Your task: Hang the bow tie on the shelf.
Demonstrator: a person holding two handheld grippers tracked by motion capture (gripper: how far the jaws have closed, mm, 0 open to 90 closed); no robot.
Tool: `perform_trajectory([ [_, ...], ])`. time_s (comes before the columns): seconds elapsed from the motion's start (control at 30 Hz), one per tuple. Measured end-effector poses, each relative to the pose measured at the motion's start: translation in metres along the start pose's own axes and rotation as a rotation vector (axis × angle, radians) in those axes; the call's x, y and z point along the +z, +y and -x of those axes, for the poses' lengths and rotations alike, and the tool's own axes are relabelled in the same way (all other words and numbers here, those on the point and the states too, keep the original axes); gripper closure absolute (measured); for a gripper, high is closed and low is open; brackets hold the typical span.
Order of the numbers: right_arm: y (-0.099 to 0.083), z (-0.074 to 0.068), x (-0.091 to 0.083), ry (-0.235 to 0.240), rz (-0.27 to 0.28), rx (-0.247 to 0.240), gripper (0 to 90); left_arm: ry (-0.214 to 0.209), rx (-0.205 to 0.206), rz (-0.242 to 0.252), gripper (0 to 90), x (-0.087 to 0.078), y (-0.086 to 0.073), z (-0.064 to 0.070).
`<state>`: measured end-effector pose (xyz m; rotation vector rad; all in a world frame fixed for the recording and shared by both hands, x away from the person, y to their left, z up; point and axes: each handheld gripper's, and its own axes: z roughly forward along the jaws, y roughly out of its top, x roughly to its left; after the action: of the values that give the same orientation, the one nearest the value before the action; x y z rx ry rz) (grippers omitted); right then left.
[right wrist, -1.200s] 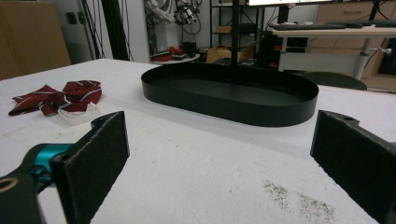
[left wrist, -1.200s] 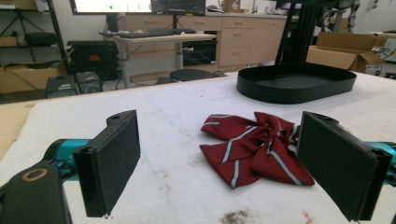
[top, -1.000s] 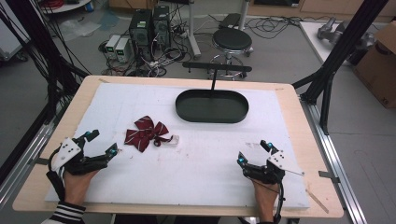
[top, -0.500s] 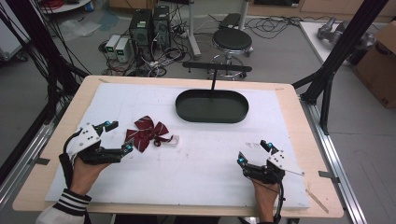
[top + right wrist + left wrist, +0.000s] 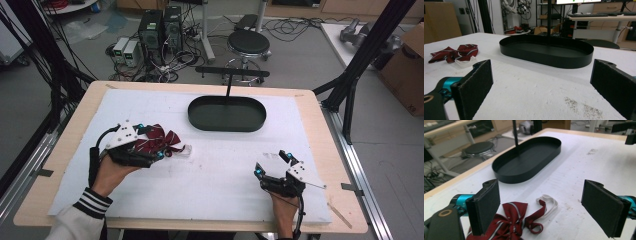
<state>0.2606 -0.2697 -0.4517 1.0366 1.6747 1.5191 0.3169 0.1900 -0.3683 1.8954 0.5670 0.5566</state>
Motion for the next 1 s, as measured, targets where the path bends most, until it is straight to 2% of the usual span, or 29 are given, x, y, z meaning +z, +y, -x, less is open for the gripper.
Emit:
perform_trajectory([
  [0.17,0.000,0.000,0.000,0.002,0.001,0.000,3.4,-0.037,-0.010,-0.064,16.1,0.021,0.007,0.005],
  [0.23,0.000,0.000,0.000,0.002,0.003,0.003,3.4,-0.056,-0.006,-0.088,19.4,0.028,0.008,0.007],
  [0.43,0.000,0.001,-0.001,-0.002,0.006,0.007,3.4,-0.090,0.006,-0.150,22.1,0.047,0.011,0.013],
  [0.53,0.000,0.001,-0.001,0.000,0.009,0.007,3.4,-0.095,0.010,-0.190,22.3,0.056,0.012,0.015],
  [0.57,0.000,0.001,-0.001,0.000,0.009,0.006,3.4,-0.106,0.004,-0.221,22.8,0.063,0.013,0.017],
  [0.73,0.000,0.000,-0.001,0.002,0.011,0.013,3.4,-0.120,-0.007,-0.267,25.6,0.073,0.014,0.018],
  [0.8,-0.001,0.000,-0.001,0.000,0.013,0.014,3.4,-0.130,0.007,-0.299,27.6,0.077,0.014,0.018],
  [0.93,-0.001,0.001,-0.002,0.001,0.016,0.013,3.4,-0.145,0.002,-0.337,30.1,0.085,0.015,0.019],
  [0.97,-0.001,0.001,-0.002,0.001,0.016,0.013,3.4,-0.154,0.011,-0.365,31.5,0.088,0.015,0.019],
  [1.0,-0.001,0.001,-0.002,0.001,0.016,0.013,3.4,-0.154,0.011,-0.365,32.4,0.088,0.015,0.019],
])
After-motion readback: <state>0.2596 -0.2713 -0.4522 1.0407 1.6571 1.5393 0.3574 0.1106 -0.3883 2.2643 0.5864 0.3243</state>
